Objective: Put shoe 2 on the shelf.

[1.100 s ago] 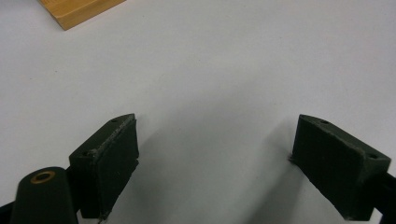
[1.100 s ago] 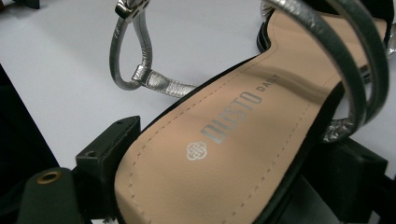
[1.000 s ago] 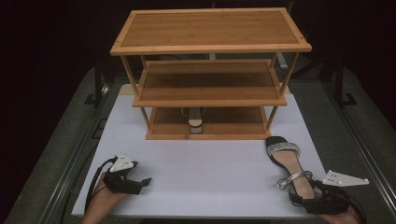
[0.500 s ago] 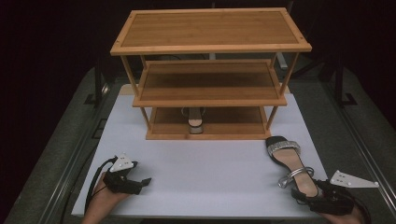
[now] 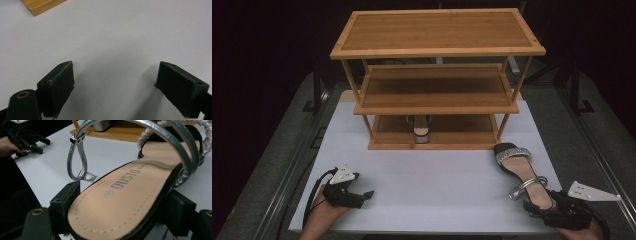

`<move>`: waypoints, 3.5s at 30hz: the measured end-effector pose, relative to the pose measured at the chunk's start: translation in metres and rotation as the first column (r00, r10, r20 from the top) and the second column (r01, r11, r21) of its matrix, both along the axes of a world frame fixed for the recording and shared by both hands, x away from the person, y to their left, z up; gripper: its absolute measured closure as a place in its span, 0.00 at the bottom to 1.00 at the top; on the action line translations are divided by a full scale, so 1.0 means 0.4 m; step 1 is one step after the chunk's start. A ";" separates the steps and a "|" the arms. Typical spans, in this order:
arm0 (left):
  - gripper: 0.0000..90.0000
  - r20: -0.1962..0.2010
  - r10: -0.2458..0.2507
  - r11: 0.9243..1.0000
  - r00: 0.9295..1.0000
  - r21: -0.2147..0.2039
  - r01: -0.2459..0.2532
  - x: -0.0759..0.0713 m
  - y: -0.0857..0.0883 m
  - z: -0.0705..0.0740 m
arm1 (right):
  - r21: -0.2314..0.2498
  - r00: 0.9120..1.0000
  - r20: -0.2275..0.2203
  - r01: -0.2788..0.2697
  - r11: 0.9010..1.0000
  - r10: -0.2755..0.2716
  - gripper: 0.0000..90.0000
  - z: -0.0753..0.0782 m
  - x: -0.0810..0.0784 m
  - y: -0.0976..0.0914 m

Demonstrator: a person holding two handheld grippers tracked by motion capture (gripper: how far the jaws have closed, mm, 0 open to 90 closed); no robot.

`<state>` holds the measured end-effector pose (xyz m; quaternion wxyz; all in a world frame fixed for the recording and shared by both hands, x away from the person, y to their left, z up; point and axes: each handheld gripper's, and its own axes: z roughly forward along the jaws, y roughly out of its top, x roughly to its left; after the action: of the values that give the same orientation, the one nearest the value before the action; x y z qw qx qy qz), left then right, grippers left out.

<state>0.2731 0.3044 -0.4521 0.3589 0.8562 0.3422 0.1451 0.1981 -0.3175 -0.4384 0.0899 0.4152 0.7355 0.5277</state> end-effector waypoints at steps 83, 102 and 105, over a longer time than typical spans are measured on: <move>0.15 0.001 0.001 1.000 1.000 -0.005 -0.001 0.000 0.000 -0.001 | 0.017 0.997 0.012 0.074 0.997 -0.074 0.26 -0.020 0.564 0.447; 0.15 -0.001 0.001 1.000 1.000 -0.006 -0.001 0.000 0.000 -0.001 | 0.023 0.994 -0.031 0.104 0.994 -0.104 0.26 -0.044 0.624 0.497; 0.15 -0.001 0.000 1.000 1.000 -0.006 0.000 0.000 0.000 -0.001 | 0.022 0.994 -0.034 0.101 0.995 -0.100 0.26 -0.045 0.626 0.495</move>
<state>0.2733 0.3044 -0.4523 0.3611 0.8552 0.3429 0.1439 0.4486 -0.1196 -0.4564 0.0991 0.4614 0.7088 0.5243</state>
